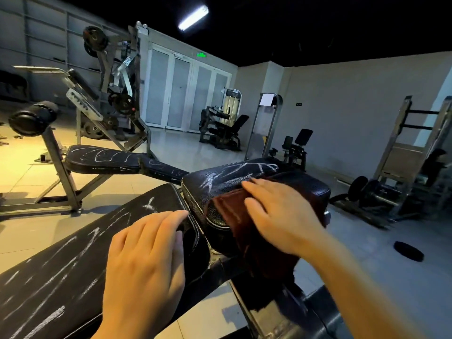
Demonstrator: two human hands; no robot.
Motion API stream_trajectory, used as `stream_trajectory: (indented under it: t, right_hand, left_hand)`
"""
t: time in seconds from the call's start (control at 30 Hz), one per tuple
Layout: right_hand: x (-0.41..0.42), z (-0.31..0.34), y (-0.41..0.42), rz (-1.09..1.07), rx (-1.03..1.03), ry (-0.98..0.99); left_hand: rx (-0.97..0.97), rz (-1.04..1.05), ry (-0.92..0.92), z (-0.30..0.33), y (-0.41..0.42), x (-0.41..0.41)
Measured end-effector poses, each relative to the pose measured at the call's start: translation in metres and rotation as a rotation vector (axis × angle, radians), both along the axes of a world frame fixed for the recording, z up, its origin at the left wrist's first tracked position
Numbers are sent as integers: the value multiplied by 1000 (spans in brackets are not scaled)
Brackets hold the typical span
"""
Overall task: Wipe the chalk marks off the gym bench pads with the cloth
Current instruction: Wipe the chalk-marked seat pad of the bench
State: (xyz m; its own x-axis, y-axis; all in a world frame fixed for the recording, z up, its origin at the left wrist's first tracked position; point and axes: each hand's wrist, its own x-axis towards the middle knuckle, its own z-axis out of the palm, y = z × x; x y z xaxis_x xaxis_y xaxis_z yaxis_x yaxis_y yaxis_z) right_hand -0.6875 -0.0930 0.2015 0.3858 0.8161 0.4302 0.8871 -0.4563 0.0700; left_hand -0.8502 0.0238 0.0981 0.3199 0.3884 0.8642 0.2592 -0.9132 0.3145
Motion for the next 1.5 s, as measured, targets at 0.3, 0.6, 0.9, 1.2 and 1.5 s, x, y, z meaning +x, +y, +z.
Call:
stream_trajectory:
  t: [0.3, 0.6, 0.9, 1.2, 1.5]
  right_hand:
    - [-44, -22, 19, 341, -112, -79]
    - [81, 26, -33, -307, -31, 163]
    - [-9, -12, 3, 72, 34, -58]
    - [32, -55, -3, 516, 161, -550]
    - [118, -29, -55, 222, 156, -512]
  left_hand:
    - [-44, 1, -44, 0, 1, -4]
    - [-8, -21, -13, -1, 1, -4]
    - [41, 0, -13, 1, 0, -1]
    - [11, 39, -11, -4, 2, -6]
    - [80, 79, 21, -6, -2, -4]
